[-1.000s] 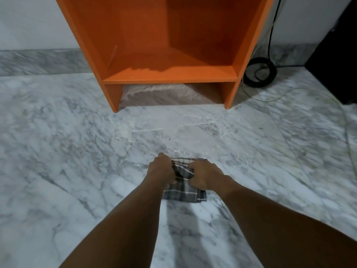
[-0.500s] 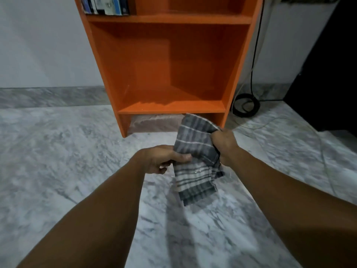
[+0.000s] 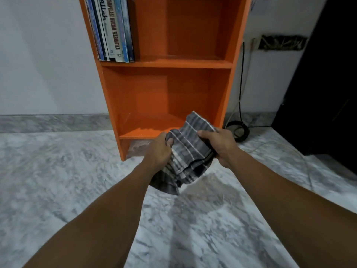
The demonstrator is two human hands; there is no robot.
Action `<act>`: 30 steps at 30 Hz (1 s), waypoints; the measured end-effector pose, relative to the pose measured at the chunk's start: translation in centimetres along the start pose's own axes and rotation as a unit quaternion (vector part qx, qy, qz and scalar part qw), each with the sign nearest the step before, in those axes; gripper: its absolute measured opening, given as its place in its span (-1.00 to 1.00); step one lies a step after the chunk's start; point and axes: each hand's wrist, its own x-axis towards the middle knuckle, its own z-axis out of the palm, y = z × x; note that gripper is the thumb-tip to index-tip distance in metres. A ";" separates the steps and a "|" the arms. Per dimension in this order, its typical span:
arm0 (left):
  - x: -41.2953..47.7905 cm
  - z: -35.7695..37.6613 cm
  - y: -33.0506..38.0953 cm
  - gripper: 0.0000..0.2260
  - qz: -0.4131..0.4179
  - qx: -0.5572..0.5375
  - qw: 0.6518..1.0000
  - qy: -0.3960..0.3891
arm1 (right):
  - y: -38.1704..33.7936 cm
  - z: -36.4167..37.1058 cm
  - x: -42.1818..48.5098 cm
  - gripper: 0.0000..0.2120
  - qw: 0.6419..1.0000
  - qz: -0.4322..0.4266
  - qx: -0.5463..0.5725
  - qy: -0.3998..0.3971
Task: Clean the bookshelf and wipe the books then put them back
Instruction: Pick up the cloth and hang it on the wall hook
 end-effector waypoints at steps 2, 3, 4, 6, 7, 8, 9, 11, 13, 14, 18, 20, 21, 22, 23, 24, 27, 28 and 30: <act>0.2 -0.2 0.1 -0.86 0.001 0.017 1.000 0.021 | -0.2 -0.1 -0.1 -0.90 1.000 -0.017 -0.009 0.012; 0.4 -0.3 0.0 -0.86 0.005 0.016 1.000 0.026 | -0.2 -0.2 0.0 -0.86 1.000 -0.014 -0.014 0.017; 0.6 -0.4 -0.1 -0.86 0.010 0.011 0.999 0.029 | -0.1 -0.3 0.2 -0.81 1.000 -0.005 -0.018 0.019; 1.2 -0.6 -0.5 -0.87 0.025 -0.007 0.999 0.024 | 0.5 -0.2 0.8 -0.66 1.000 0.011 -0.019 0.016; 1.6 -0.7 -0.7 -0.86 0.029 -0.012 0.999 0.015 | 0.8 -0.1 1.1 -0.58 0.999 0.020 -0.024 0.007; 2.2 -0.8 -1.1 -0.85 0.029 -0.015 0.999 0.004 | 1.1 0.2 1.5 -0.51 0.999 0.028 -0.033 -0.002; 2.8 -1.0 -1.4 -0.85 0.027 -0.014 1.000 -0.009 | 1.4 0.5 1.9 -0.49 0.998 0.037 -0.040 -0.010; 4.4 -1.5 -1.6 -0.83 0.023 -0.003 0.999 -0.027 | 1.7 1.1 3.1 -0.56 0.998 0.050 -0.042 -0.022; 6.2 -2.7 -1.2 -0.77 0.037 0.010 0.999 -0.035 | 0.7 1.8 4.0 -0.66 0.997 0.050 -0.050 -0.012; 7.3 -3.5 -0.7 -0.75 0.042 0.015 0.998 -0.037 | -0.4 2.1 4.3 -0.70 0.997 0.045 -0.056 -0.004; 10.6 -9.0 3.6 -0.72 0.046 0.042 0.997 -0.045 | -7.3 3.1 5.7 -0.64 0.994 0.042 -0.102 0.000; 11.8 -12.8 7.0 -0.73 0.016 0.059 0.997 -0.042 | -12.6 3.9 5.4 -0.39 0.993 0.053 -0.103 -0.037; 12.6 -15.0 8.8 -0.75 -0.008 0.063 0.997 -0.039 | -15.5 4.5 5.2 -0.30 0.992 0.066 -0.090 -0.064; 13.4 -17.3 10.4 -0.77 -0.028 0.069 0.997 -0.035 | -18.6 5.1 5.0 -0.24 0.990 0.077 -0.077 -0.091; 14.0 -19.9 12.4 -0.78 -0.040 0.076 0.996 -0.032 | -21.9 5.8 4.8 -0.25 0.987 0.083 -0.073 -0.116; 14.7 -22.5 14.2 -0.79 -0.043 0.084 0.995 -0.028 | -25.4 6.6 4.5 -0.32 0.984 0.084 -0.073 -0.137; 16.4 -31.3 20.2 -0.81 -0.052 0.093 0.994 0.010 | -36.8 9.1 3.1 -0.58 0.981 0.056 -0.076 -0.172; 16.9 -34.4 22.4 -0.82 -0.059 0.105 0.992 0.028 | -40.8 9.9 2.4 -0.62 0.980 0.039 -0.080 -0.178; 18.1 -41.2 27.3 -0.80 -0.067 0.131 0.987 0.056 | -48.8 11.5 1.0 -0.70 0.979 0.000 -0.074 -0.192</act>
